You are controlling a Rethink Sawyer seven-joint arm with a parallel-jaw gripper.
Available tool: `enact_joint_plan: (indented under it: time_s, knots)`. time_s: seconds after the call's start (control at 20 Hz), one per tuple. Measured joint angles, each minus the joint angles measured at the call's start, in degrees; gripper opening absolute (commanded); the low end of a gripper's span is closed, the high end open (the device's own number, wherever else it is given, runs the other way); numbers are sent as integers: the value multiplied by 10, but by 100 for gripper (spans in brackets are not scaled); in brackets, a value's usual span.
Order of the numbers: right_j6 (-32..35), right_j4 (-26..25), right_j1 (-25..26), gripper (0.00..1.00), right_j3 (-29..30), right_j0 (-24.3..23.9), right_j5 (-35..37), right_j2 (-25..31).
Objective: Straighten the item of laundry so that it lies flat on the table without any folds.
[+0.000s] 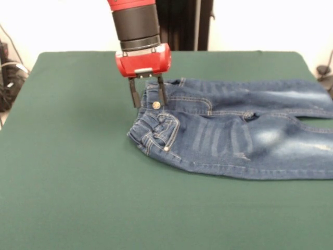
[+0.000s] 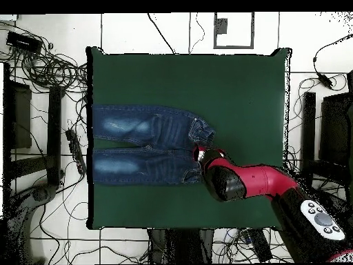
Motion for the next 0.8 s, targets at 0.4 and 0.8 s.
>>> enact_joint_plan:
  time_s: [0.4,0.8]
  knots:
    - [0,-13,5,100,0,-9,0,0]
    - [0,-13,23,100,-1,-22,0,23]
